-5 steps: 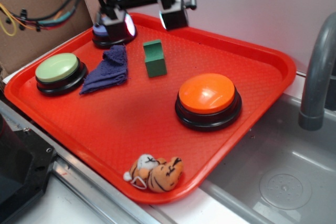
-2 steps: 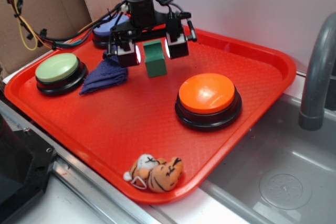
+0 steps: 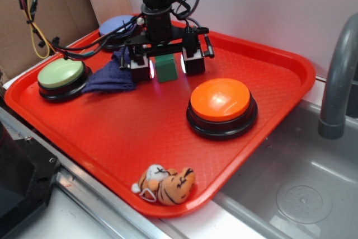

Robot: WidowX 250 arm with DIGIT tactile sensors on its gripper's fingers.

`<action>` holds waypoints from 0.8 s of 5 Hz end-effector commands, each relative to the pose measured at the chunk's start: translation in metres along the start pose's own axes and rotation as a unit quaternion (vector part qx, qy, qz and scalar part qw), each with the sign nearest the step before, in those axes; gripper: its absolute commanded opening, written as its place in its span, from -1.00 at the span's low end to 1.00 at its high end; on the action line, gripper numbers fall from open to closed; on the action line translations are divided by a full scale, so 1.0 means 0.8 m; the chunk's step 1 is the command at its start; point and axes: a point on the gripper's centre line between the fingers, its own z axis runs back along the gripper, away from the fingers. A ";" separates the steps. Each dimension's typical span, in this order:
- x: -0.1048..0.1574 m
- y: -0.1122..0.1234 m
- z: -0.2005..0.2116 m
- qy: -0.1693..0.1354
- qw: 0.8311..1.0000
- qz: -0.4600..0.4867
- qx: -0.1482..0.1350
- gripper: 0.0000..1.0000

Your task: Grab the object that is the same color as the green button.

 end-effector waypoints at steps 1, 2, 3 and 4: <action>0.024 0.004 0.041 -0.041 0.999 -0.019 -0.029 -1.00; 0.027 -0.001 0.080 -0.045 0.988 -0.146 -0.025 -1.00; 0.020 0.003 0.123 -0.043 0.966 -0.254 -0.007 -1.00; 0.006 0.022 0.182 -0.033 0.943 -0.331 -0.007 -1.00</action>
